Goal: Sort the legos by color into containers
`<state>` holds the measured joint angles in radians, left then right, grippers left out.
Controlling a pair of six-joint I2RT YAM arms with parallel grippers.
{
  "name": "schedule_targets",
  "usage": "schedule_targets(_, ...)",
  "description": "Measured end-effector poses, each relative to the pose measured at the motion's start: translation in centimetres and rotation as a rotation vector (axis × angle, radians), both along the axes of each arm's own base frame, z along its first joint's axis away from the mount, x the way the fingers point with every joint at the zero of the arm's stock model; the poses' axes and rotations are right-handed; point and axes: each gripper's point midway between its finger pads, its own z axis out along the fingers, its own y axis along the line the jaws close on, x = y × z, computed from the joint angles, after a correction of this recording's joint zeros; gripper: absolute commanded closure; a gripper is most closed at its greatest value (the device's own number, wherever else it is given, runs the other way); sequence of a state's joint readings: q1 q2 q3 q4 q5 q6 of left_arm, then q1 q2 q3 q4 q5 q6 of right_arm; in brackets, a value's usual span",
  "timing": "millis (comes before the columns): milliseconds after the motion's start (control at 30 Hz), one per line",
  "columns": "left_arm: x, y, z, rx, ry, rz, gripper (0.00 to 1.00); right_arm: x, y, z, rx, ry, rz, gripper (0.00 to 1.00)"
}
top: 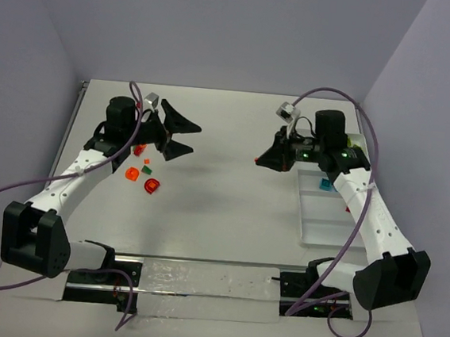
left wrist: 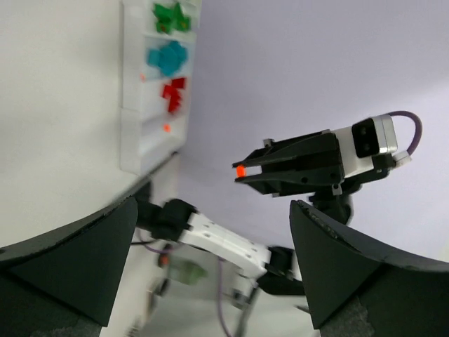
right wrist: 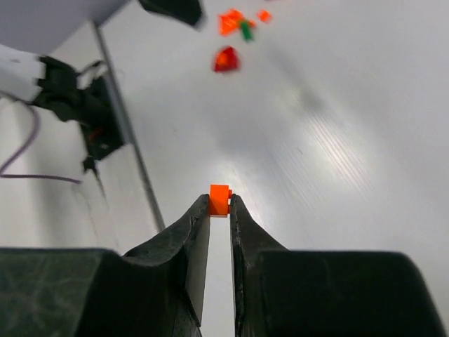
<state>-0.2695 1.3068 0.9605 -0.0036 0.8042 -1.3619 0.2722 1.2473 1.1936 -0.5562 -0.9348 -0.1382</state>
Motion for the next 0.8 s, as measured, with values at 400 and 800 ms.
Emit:
schedule_targets(400,1.7,2.4,-0.2,0.605,-0.572,-0.098,0.01,-3.5,-20.0,-15.3,-0.635,0.278,-0.451,1.0)
schedule_targets(800,-1.3,1.2,-4.9,0.904,-0.732,-0.346,0.01,-10.2,-31.6,-19.0,-0.927,0.543,-0.619,1.0)
